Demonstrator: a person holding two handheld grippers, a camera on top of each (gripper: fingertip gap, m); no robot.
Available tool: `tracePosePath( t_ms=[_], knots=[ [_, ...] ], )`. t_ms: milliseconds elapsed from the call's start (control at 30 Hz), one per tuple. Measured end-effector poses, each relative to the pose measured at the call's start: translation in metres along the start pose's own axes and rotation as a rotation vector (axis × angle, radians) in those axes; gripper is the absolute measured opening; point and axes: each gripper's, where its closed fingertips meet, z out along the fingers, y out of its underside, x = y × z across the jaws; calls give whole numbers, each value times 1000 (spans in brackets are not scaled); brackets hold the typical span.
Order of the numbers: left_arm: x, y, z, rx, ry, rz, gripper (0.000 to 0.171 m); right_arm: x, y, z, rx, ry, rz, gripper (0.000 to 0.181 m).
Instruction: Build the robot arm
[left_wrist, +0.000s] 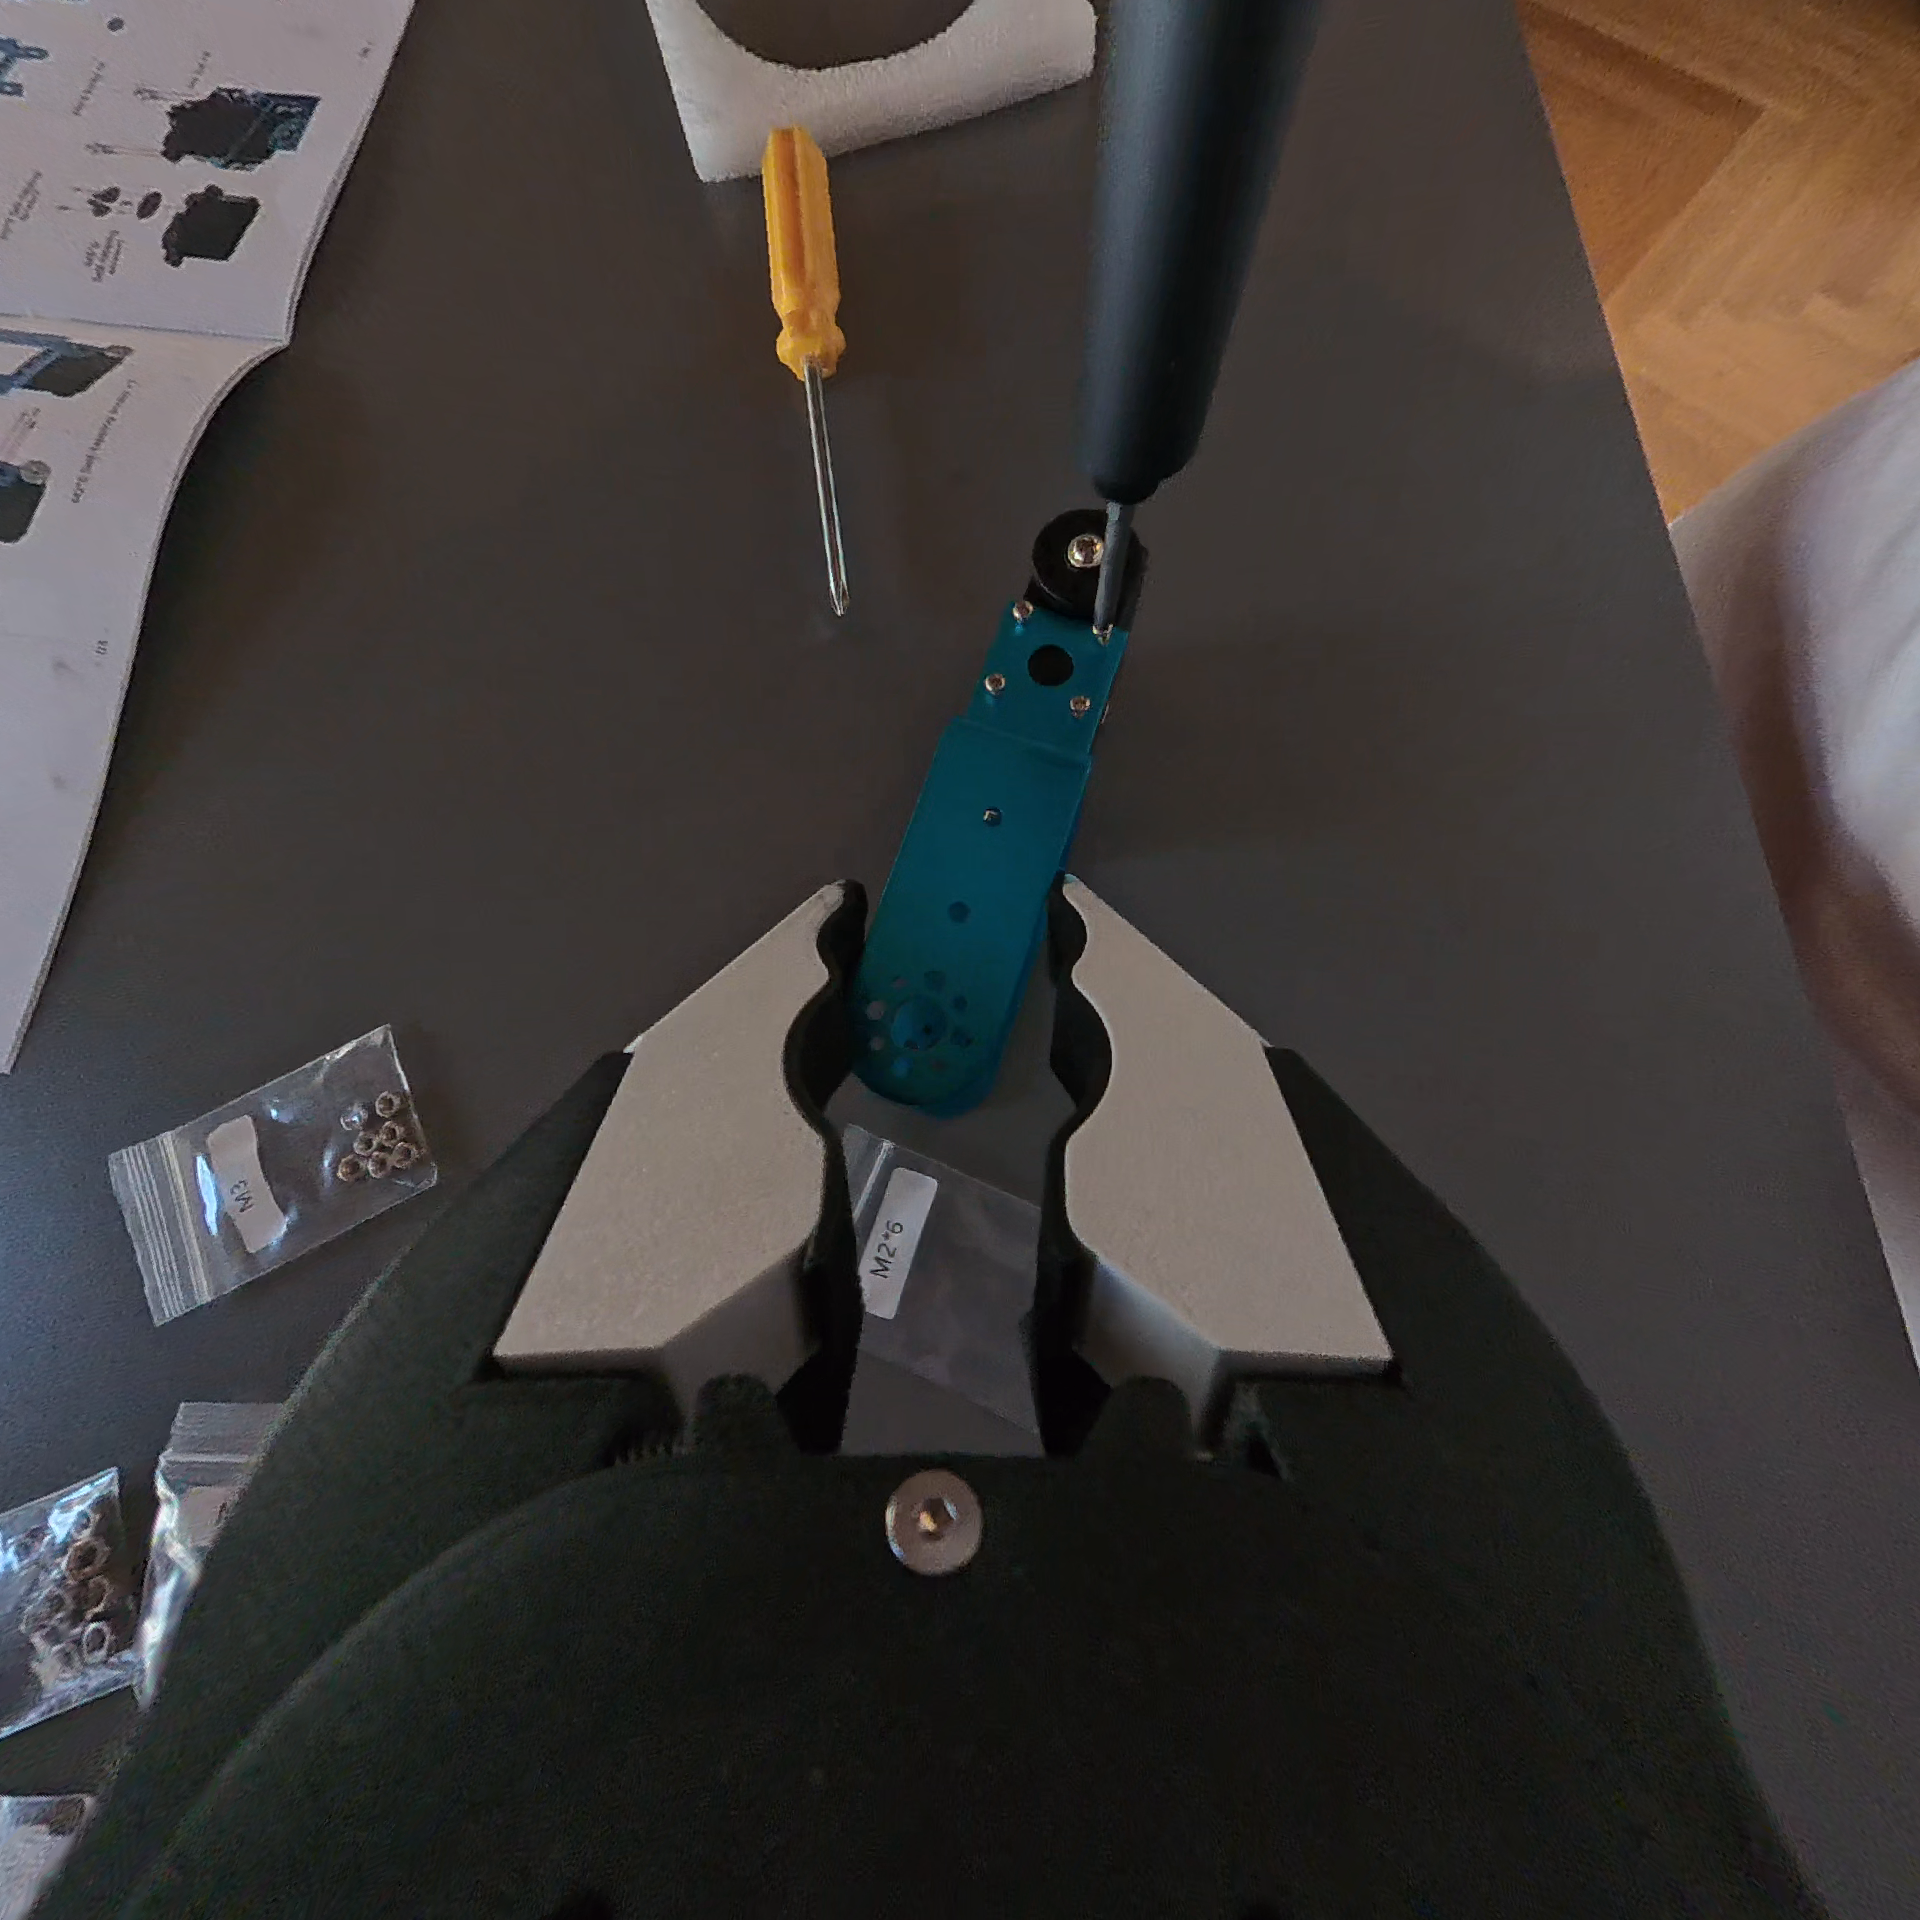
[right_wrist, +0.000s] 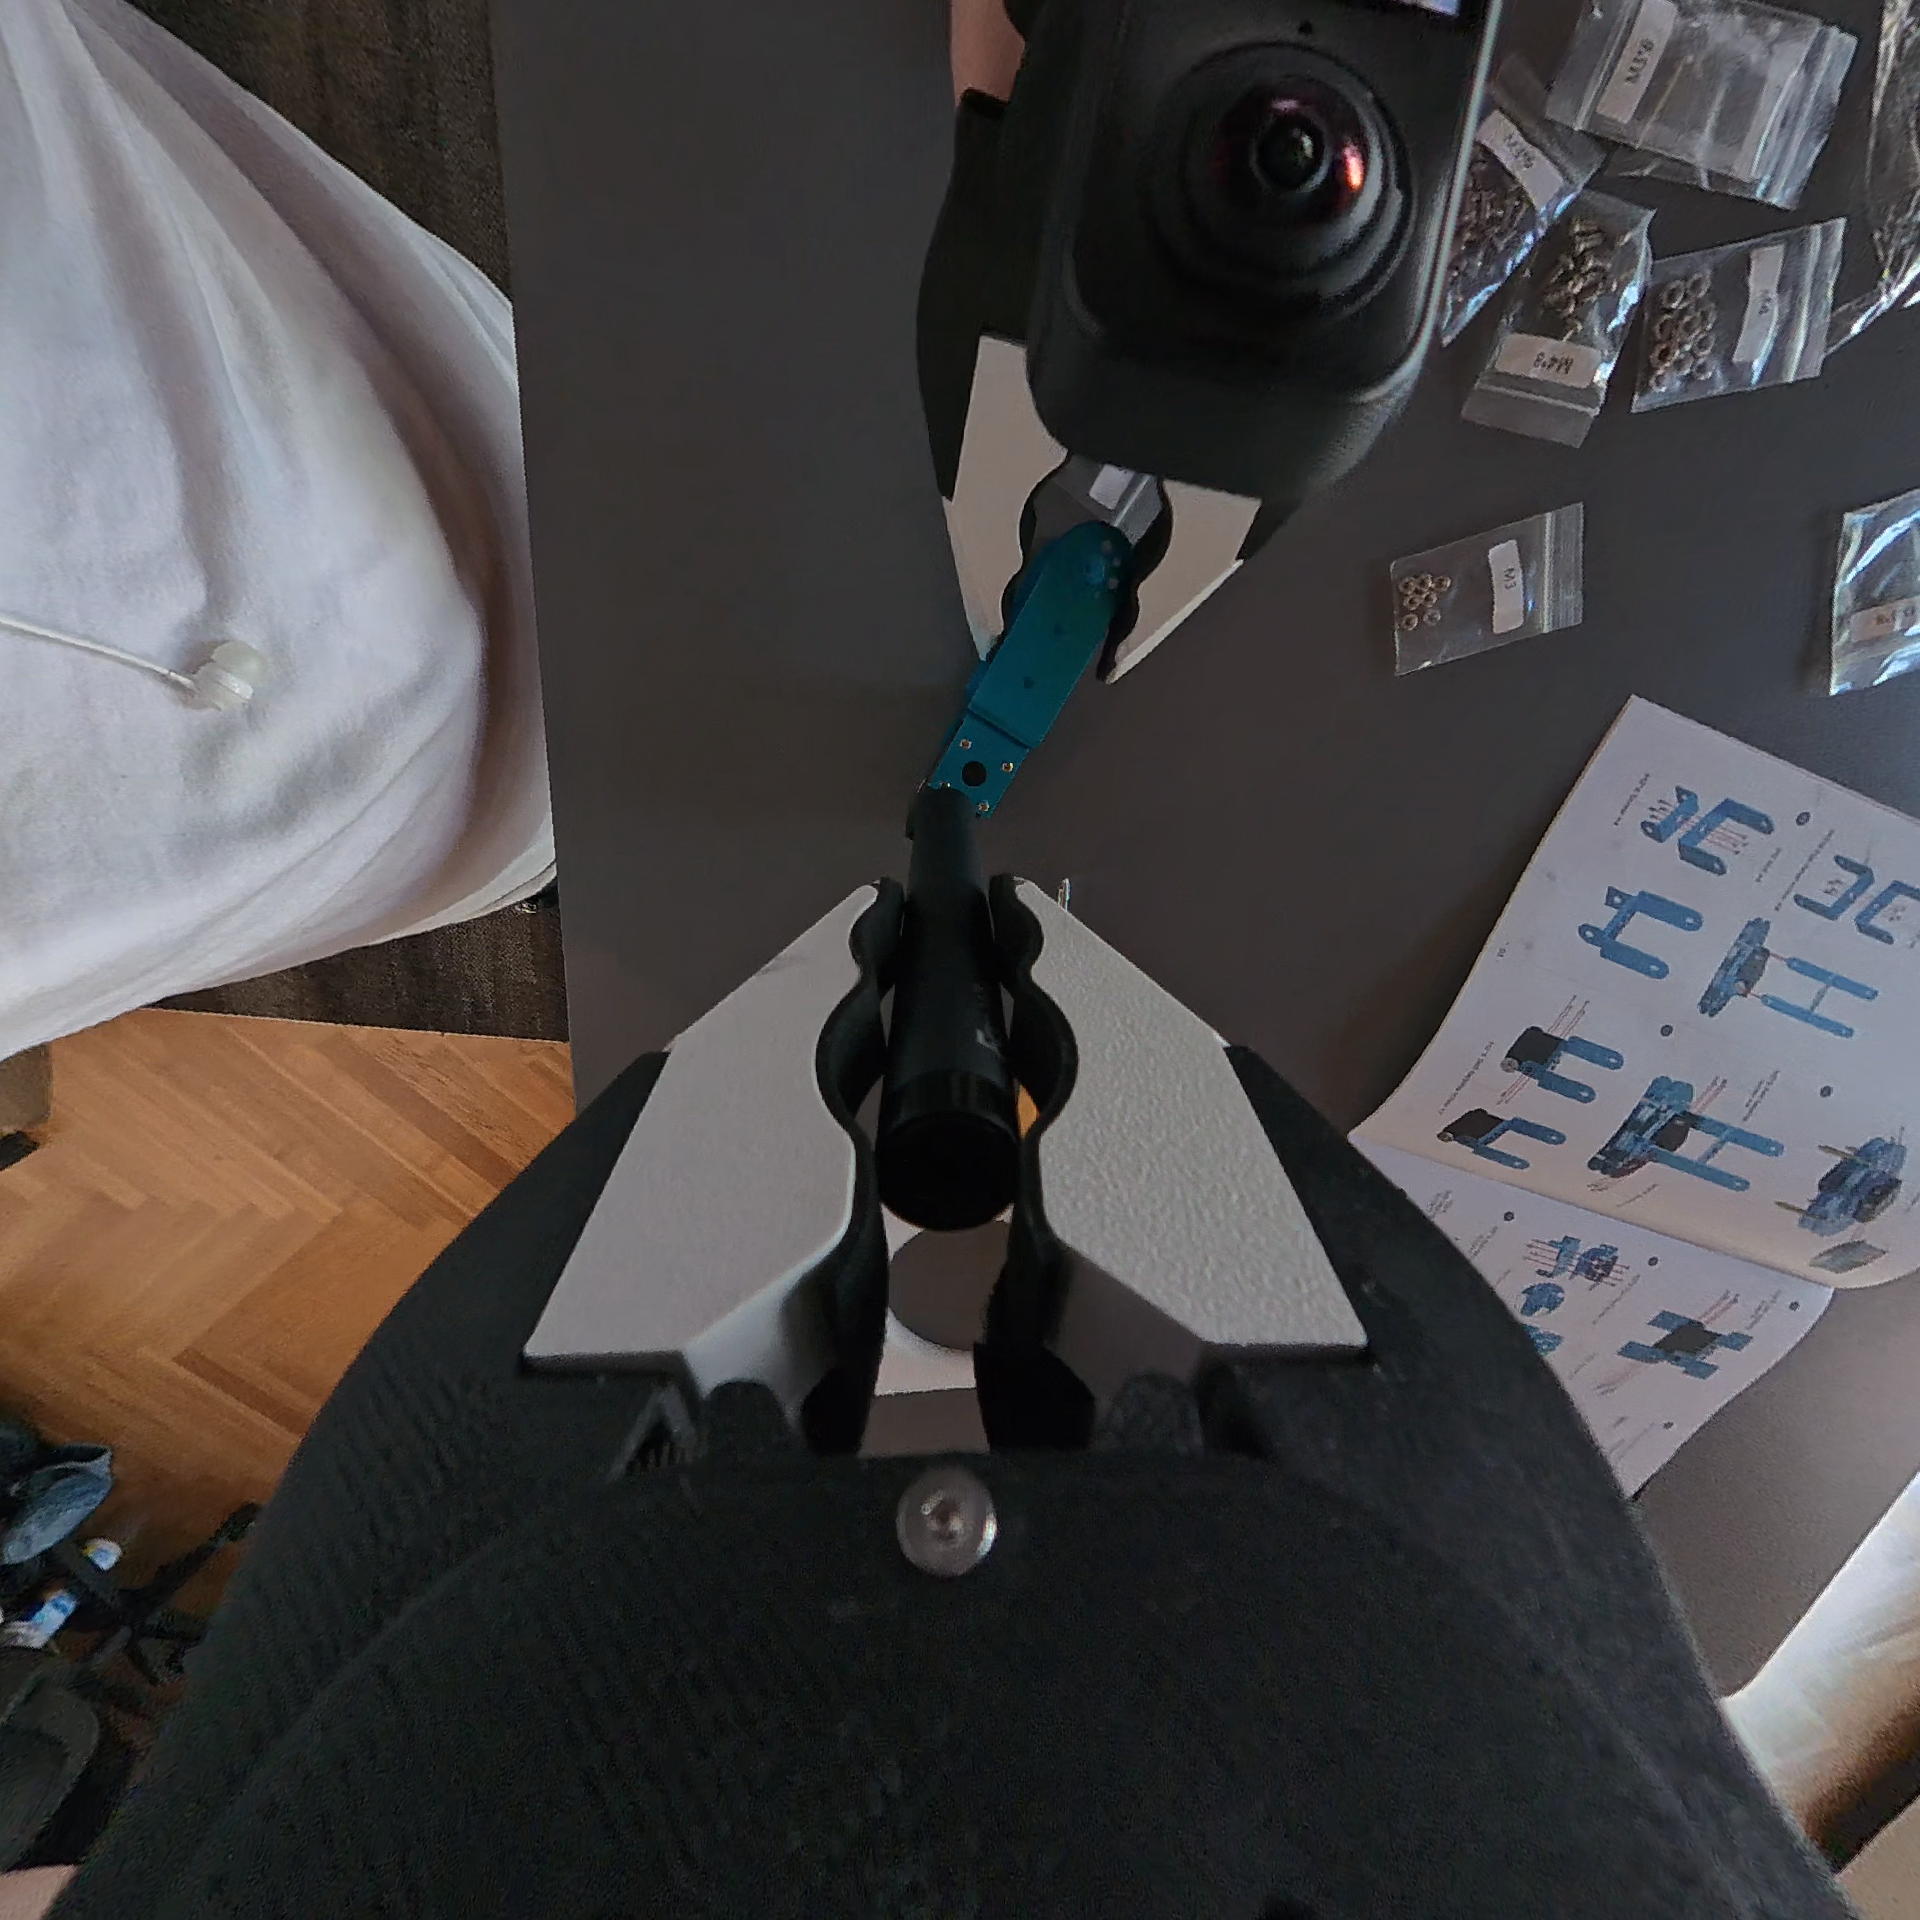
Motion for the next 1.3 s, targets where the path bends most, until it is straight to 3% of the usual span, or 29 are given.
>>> tracePosePath(
  t_ms=[900, 1300],
  knots=[
    [35, 5, -6, 46, -179, -471, 26, 5, 7, -1, 17, 34, 56, 18],
    [36, 31, 3, 39, -269, -520, 35, 8, 7, -1, 25, 20, 34, 18]
  ],
)
